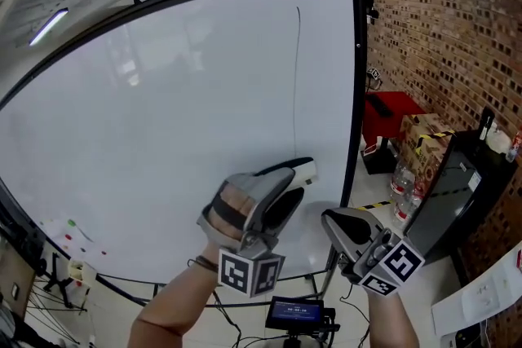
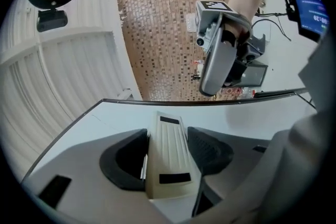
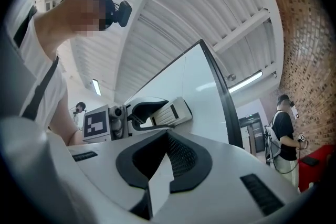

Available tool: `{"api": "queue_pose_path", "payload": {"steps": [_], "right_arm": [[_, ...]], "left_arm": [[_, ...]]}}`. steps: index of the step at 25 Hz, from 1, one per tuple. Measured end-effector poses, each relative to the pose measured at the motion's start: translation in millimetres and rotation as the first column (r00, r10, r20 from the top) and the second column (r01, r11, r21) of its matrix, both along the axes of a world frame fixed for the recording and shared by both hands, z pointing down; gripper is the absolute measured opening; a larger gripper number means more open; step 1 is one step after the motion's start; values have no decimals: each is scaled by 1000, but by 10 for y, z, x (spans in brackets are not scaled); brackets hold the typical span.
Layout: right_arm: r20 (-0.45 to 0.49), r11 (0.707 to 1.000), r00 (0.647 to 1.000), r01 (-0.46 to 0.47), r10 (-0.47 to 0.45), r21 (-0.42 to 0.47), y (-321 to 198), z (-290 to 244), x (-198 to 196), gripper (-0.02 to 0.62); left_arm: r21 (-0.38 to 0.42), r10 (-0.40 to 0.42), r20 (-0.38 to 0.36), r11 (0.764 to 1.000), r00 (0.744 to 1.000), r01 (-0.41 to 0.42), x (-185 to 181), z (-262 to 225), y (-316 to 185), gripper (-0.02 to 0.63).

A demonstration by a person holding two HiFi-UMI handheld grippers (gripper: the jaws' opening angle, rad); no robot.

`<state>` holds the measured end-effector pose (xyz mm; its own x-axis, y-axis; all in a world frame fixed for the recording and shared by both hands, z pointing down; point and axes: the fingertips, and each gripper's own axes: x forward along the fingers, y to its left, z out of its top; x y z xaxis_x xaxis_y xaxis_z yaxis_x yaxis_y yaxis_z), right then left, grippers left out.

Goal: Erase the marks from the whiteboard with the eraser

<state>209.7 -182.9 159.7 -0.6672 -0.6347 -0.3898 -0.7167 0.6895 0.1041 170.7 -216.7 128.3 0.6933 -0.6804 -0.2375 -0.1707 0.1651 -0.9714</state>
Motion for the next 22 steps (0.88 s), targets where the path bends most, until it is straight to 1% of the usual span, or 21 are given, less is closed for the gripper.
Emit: {"api": "queue_pose_path", "payload": {"steps": [2, 4, 5, 7, 9, 11, 15, 16, 18, 22], "right_arm": [[-9, 1000, 1000, 3, -3, 1, -27, 13, -12, 17], [-9, 1000, 1000, 7, -7, -3, -58, 47, -8, 17], [-5, 1000, 1000, 7, -7, -9, -72, 69, -11, 17], [12, 1000, 1000, 7, -6, -26, -91, 120, -28, 17], [27, 999, 1000, 8, -7, -37, -103, 158, -37, 17], [31, 999, 999, 8, -7, -38, -98, 166, -44, 17], [29, 1000, 1000, -6, 6, -23, -60, 105, -4, 17], [30, 1000, 999, -15, 15, -20, -58, 89, 28, 17], [34, 999, 999, -32, 32, -18, -58, 63, 90, 17], [37, 999, 998, -49, 49, -14, -50, 2, 139, 17]], "left_arm": [[-19, -6, 60, 1000, 998, 7, 40, 189, -5, 268], [-55, -2, 115, 998, 993, 9, 94, 404, -33, 268], [-75, 4, 129, 997, 992, 6, 100, 479, -46, 270], [-125, 18, 132, 992, 991, -2, 68, 539, -61, 270], [-173, 33, 118, 985, 992, -12, 42, 516, -70, 272], [-197, 47, 108, 980, 993, -25, 33, 484, -68, 272], [-183, 52, 87, 982, 995, -36, 40, 398, -29, 273], [-191, 57, 78, 981, 995, -41, 54, 365, -24, 273], [-236, 76, 44, 970, 996, -63, 74, 275, -28, 273], [-337, 127, -65, 931, 990, -141, 71, -64, -33, 275]]}}
